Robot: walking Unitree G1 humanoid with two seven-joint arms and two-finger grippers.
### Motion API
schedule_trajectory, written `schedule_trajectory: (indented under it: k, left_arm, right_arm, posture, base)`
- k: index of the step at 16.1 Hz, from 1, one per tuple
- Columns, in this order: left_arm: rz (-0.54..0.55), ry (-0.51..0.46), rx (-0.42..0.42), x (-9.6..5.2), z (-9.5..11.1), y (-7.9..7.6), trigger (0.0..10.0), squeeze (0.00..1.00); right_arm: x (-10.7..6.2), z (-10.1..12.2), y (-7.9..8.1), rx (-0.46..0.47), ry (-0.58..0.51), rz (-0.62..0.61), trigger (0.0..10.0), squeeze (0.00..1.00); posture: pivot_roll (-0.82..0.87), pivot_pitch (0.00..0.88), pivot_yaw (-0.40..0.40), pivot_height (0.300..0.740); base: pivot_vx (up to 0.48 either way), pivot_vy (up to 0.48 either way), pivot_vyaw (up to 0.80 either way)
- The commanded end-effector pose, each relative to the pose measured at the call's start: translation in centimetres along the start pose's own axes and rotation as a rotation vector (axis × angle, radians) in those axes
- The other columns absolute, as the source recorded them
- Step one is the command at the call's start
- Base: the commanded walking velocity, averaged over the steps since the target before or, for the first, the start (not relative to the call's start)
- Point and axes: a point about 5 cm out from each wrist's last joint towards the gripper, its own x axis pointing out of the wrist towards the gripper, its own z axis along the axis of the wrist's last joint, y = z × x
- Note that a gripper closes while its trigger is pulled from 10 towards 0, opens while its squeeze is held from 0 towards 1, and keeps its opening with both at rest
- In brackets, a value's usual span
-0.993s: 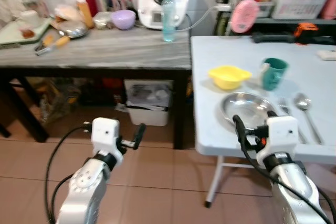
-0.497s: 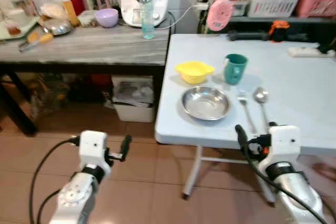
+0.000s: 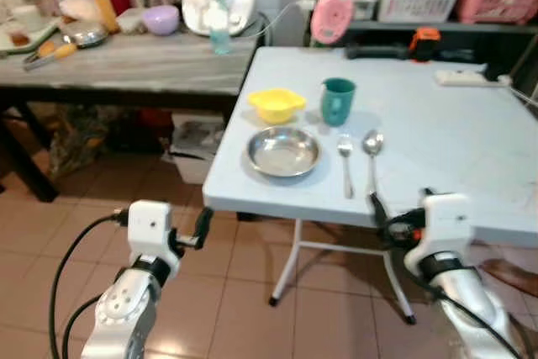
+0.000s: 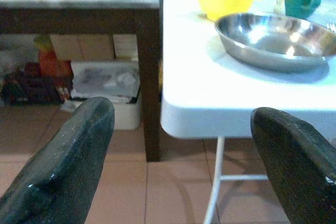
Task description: Setting the table
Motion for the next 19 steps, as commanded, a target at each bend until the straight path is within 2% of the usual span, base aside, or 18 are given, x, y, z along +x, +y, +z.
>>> schedule_trajectory:
  k: [1, 3, 6, 19]
  left_arm:
    - [0.006, -0.009, -0.003, 0.2, 0.3, 0.4, 10.0, 0.00]
    - [-0.013, -0.018, 0.020, 0.4, 0.5, 0.0, 10.0, 0.00]
    - [-0.029, -0.023, 0.006, 0.6, 0.5, -0.3, 10.0, 0.00]
    - [-0.083, -0.004, 0.012, 1.0, 0.0, -0.9, 10.0, 0.00]
  right_arm:
    - [0.4, 0.4, 0.3, 0.004, -0.016, 0.004, 10.0, 0.00]
    - [0.4, 0.5, 0.4, 0.006, -0.019, 0.008, 10.0, 0.00]
    - [0.5, 0.6, 0.4, -0.001, -0.021, 0.015, 10.0, 0.00]
    - [0.6, 0.6, 0.6, 0.004, -0.021, 0.026, 10.0, 0.00]
  posture:
    - [-0.05, 0.000, 0.034, 0.740]
    - [-0.05, 0.000, 0.034, 0.740]
    - [-0.06, 0.000, 0.030, 0.740]
    - [-0.07, 0.000, 0.035, 0.740]
  base:
    - [0.000, 0.000, 0.00]
    - [0.000, 0.000, 0.00]
    - [0.000, 0.000, 0.00]
    - [0.386, 0.000, 0.00]
